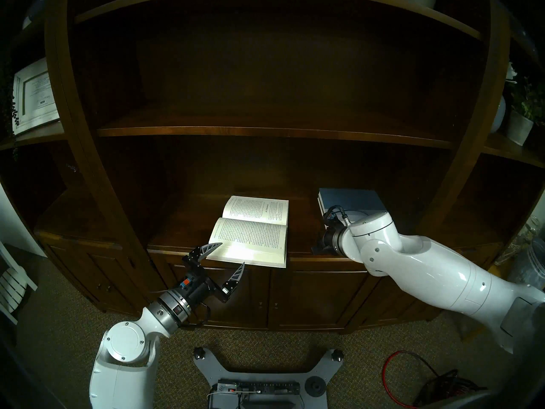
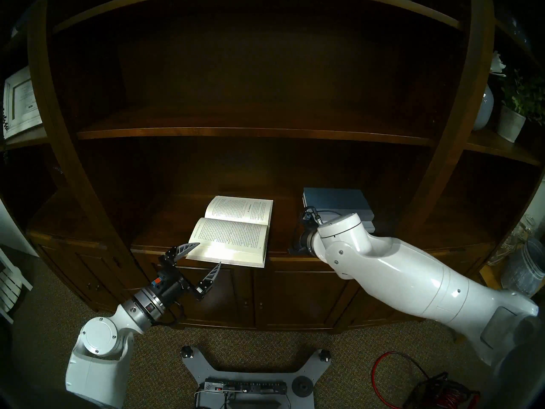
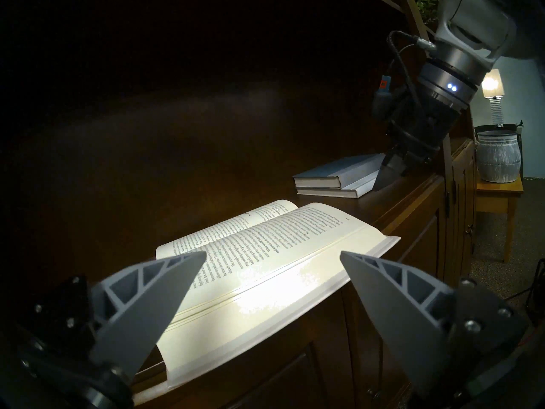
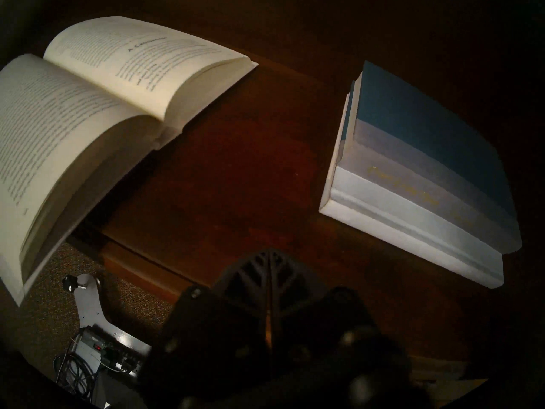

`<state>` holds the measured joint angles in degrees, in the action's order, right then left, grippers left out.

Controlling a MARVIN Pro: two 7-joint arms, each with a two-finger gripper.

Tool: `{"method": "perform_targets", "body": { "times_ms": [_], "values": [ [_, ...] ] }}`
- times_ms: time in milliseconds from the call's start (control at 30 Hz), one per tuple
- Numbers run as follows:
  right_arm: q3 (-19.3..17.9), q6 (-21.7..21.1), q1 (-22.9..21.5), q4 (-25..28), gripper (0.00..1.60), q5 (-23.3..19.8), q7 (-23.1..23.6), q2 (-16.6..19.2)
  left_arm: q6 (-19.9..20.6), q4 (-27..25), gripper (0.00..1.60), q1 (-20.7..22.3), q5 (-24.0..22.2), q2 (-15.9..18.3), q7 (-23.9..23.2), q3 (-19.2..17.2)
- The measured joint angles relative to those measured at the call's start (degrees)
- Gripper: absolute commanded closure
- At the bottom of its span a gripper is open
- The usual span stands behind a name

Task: Close the books and align them horizontally on the shelf

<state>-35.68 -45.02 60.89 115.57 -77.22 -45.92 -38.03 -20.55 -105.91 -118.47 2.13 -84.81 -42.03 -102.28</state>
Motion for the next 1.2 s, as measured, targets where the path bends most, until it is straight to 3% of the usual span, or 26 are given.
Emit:
{"method": "perform_targets", "body": {
  "times_ms": [533,1200],
  "values": [
    [-1.2,4.1,6.0,6.6,0.0,-1.4,4.3,10.1,0.0,0.5,0.0,0.0,0.0,-0.1,0.0,-0.1],
    [-3.4,13.7,10.9,11.5,0.0,-1.2,11.2,22.9,0.0,0.7,0.0,0.1,0.1,-0.2,0.0,-0.1]
  ]
}}
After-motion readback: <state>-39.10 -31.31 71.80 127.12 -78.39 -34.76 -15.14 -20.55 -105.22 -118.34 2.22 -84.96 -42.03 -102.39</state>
